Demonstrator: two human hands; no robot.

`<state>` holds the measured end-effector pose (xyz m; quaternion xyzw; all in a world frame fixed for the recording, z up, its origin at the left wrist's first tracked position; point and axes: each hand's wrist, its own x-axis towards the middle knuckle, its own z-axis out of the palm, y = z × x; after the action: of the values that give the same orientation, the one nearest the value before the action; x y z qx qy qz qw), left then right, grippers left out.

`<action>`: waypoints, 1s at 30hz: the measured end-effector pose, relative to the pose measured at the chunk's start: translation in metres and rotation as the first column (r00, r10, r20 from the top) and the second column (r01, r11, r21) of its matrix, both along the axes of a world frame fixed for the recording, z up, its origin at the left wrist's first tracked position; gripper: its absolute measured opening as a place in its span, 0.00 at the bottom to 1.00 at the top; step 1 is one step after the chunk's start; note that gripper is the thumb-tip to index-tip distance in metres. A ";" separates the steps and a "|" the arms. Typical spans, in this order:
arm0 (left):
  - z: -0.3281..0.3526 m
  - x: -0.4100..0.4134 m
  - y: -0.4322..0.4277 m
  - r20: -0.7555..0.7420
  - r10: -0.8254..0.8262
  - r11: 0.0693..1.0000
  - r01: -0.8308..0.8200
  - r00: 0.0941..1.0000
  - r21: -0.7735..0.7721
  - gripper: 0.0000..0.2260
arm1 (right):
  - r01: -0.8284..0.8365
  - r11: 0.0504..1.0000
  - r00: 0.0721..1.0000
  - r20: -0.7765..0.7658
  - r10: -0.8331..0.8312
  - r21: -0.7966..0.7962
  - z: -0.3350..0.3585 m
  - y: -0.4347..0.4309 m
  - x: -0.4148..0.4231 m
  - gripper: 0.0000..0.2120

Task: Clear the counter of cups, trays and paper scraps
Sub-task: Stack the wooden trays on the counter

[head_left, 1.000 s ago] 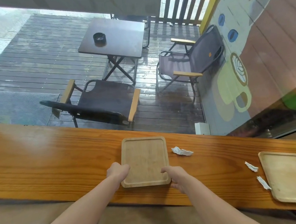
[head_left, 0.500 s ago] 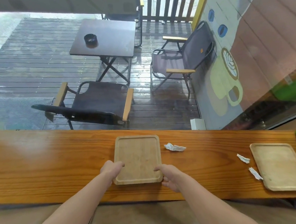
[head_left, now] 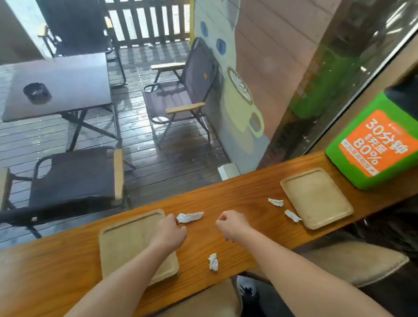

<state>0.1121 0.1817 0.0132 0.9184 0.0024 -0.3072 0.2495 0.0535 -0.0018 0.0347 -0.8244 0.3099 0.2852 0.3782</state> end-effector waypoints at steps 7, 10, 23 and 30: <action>0.015 -0.015 -0.130 0.040 -0.332 0.943 0.331 0.943 0.017 0.07 | 0.177 0.980 0.983 0.060 -0.172 -0.086 0.005 -0.109 -0.057 0.07; 0.020 -0.027 -0.184 0.051 -0.402 0.916 0.402 0.914 0.013 0.05 | 0.225 0.965 0.974 0.054 -0.219 -0.135 0.004 -0.152 -0.078 0.10; 0.006 -0.082 -0.339 -0.002 -0.513 0.855 0.510 0.859 -0.093 0.03 | 0.301 0.936 0.953 0.015 -0.303 -0.182 -0.009 -0.292 -0.121 0.14; -0.018 -0.084 -0.385 -0.029 -0.384 0.913 0.375 0.923 -0.161 0.09 | 0.142 0.970 0.986 -0.053 -0.156 -0.199 -0.033 -0.350 -0.116 0.23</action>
<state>0.0281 -0.2037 -0.0050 0.8699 -0.1919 -0.3766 0.2544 -0.0621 -0.3520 0.0018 -0.8215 0.4100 0.2523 0.3056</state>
